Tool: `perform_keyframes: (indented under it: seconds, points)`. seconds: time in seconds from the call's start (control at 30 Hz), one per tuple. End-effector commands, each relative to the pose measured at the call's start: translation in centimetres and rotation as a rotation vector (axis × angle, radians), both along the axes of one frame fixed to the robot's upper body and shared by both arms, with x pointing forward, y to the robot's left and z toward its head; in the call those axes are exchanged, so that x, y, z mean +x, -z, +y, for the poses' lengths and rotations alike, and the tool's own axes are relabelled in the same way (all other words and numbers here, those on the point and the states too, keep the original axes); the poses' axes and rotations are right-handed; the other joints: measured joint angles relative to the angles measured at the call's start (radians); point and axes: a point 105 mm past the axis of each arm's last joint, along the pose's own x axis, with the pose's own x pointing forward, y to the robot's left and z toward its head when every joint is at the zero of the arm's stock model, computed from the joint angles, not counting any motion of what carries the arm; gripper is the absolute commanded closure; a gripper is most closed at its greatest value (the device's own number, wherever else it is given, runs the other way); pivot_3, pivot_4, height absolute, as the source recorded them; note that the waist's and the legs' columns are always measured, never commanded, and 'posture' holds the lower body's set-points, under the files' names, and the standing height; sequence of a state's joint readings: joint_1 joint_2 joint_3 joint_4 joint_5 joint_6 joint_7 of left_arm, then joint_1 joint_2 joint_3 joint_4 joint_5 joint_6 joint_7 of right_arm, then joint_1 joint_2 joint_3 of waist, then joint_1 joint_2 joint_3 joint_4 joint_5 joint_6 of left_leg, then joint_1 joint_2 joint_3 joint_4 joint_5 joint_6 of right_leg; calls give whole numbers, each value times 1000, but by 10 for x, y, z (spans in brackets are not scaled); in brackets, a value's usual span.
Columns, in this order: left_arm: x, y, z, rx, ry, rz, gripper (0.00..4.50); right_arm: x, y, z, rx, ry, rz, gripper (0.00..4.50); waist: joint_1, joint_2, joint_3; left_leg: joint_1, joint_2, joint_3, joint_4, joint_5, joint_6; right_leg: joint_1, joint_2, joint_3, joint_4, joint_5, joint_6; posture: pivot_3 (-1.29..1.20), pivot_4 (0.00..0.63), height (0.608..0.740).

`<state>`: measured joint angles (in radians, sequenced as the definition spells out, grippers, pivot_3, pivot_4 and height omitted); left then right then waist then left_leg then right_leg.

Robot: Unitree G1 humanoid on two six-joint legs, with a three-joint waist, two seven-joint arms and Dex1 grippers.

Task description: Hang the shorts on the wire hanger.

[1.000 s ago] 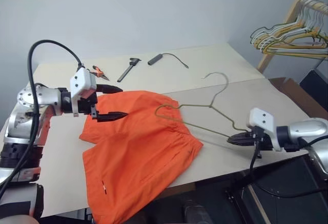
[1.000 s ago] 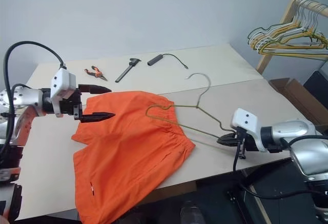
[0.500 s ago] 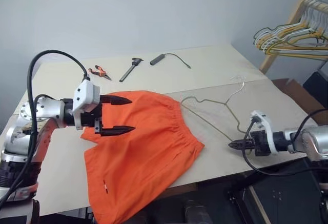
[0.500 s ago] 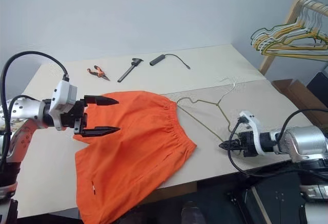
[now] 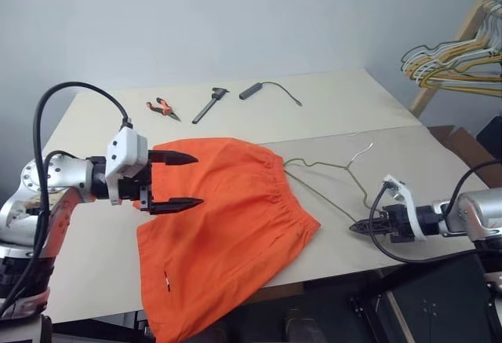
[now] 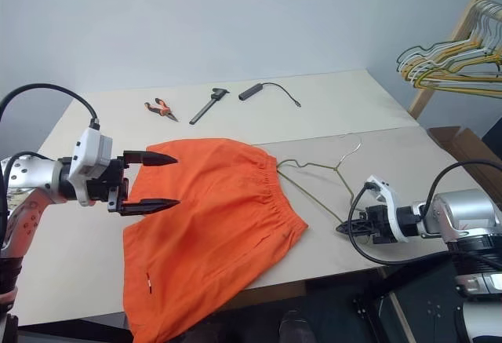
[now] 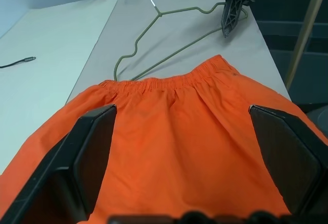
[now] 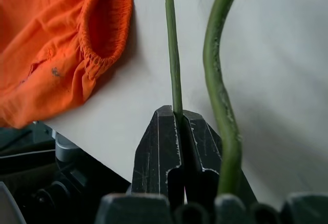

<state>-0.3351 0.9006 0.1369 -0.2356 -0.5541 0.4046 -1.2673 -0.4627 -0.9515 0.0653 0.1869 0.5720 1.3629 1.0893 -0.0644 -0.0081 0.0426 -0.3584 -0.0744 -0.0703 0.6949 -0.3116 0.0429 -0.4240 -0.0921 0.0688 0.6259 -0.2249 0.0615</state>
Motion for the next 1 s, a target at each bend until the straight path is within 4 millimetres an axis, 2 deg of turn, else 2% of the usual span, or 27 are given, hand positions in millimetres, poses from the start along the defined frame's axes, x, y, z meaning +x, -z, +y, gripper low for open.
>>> perform_keyframes:
  seconds: [0.03,0.27,0.57,0.63,0.87,1.0]
  points:
    - [-4,-10,0,-3,7,-39,18,-2,-16,1,18,-38,-40,4500,1,0,0,0,0,0,0,0,0,0,0,0,0,0,0,-58,56,740]
    - [-4,-8,-1,3,10,-44,18,-9,-25,5,72,-89,-42,4500,2,0,0,0,0,0,0,0,0,0,0,0,0,0,0,-51,51,740]
    - [-8,-4,1,17,8,-45,18,-26,-15,5,37,-161,20,4500,10,0,0,0,0,0,0,0,0,0,0,0,-1,0,0,-36,49,740]
    - [-9,-3,1,20,8,-44,18,-24,-14,6,45,-171,12,4500,14,0,0,0,0,1,0,0,0,0,0,0,-1,0,0,-34,47,740]
    - [-8,-3,3,35,7,-47,18,7,-2,24,58,-170,-21,4500,20,0,0,2,0,2,0,-1,-1,1,0,0,-1,0,0,-19,30,740]
    - [-9,-4,4,39,7,-51,18,15,2,32,83,-192,-20,4500,27,0,0,1,0,3,0,2,-6,0,0,-1,0,0,0,-8,30,740]
